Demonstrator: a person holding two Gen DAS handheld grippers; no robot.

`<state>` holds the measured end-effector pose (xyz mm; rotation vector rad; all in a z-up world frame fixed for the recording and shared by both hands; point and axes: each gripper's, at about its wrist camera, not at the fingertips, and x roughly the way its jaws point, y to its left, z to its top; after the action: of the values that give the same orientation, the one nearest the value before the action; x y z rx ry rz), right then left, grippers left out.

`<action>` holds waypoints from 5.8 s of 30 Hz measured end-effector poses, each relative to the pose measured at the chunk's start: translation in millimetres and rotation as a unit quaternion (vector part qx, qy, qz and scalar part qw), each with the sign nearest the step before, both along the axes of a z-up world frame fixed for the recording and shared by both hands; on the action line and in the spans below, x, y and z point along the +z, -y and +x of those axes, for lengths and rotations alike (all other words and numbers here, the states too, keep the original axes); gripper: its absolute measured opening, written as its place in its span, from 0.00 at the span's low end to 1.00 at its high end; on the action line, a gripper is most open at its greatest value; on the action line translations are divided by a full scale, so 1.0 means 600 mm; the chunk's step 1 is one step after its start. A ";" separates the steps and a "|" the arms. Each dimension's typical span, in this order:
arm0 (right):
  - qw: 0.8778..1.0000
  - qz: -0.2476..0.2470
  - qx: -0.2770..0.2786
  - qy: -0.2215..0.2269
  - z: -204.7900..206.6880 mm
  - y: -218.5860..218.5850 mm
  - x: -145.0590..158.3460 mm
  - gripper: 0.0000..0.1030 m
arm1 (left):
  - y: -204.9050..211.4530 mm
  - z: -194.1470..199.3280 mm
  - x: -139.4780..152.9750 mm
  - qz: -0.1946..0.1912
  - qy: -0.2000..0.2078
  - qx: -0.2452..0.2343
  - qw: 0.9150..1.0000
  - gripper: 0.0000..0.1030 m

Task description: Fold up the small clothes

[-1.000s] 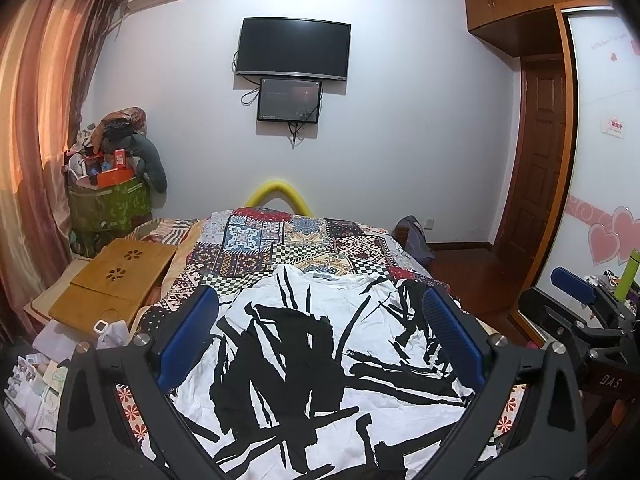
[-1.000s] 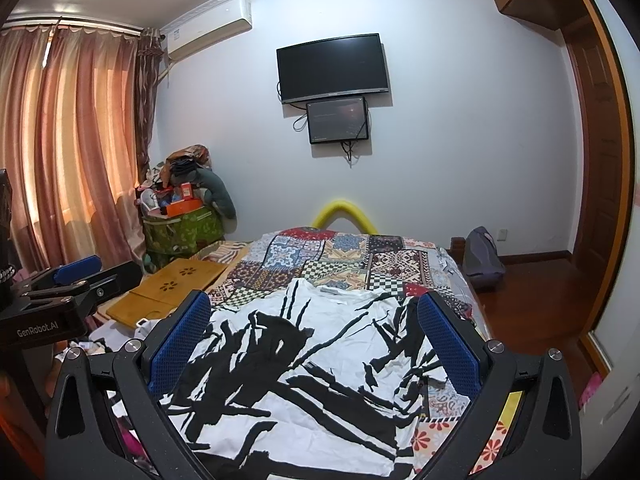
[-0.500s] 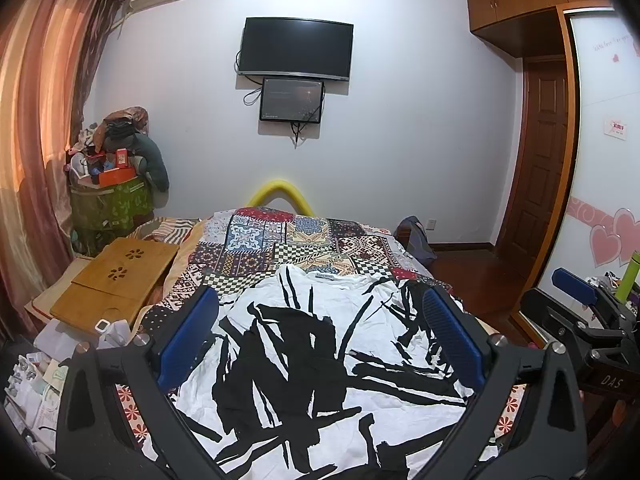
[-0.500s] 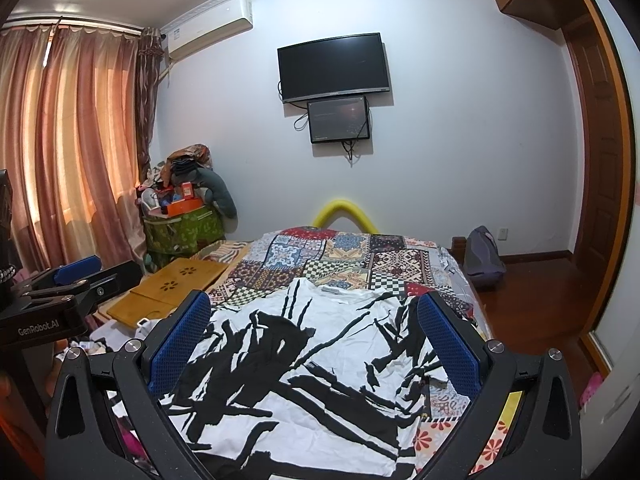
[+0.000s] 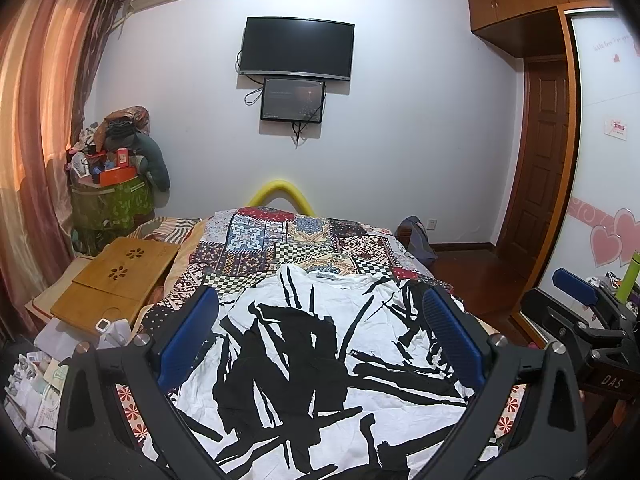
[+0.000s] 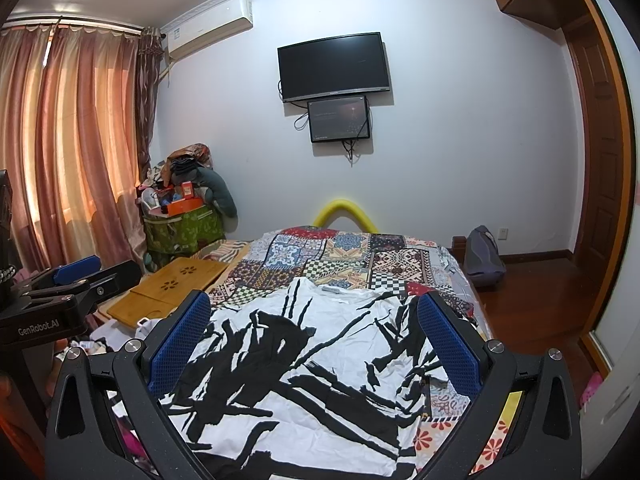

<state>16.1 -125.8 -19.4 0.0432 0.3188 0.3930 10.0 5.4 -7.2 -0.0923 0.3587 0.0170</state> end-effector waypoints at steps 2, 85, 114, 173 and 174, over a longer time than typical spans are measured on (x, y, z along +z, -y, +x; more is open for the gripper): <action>1.000 -0.001 0.000 0.000 0.000 0.000 0.000 1.00 | 0.000 0.000 0.000 0.000 0.000 0.000 1.000 1.00; 0.947 -0.202 -0.012 -0.249 0.721 -0.015 -0.293 0.04 | -0.285 0.698 -0.454 -0.061 -0.413 0.003 0.909 0.25; 0.950 -0.108 0.126 -0.264 0.534 -0.081 -0.271 0.69 | -0.425 0.507 -0.434 -0.278 -0.411 0.053 0.867 0.49; 0.943 -0.106 0.158 -0.272 0.476 -0.123 -0.231 0.71 | -0.193 0.519 -0.305 -0.050 -0.324 -0.073 0.942 0.52; 0.943 -0.106 0.160 -0.271 0.473 -0.130 -0.232 0.71 | -0.203 0.519 -0.298 -0.048 -0.318 -0.067 0.944 0.53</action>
<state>299.9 -47.7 -158.5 -0.1168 0.9186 0.6677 321.5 126.9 -185.7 -0.1593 1.0135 -0.1081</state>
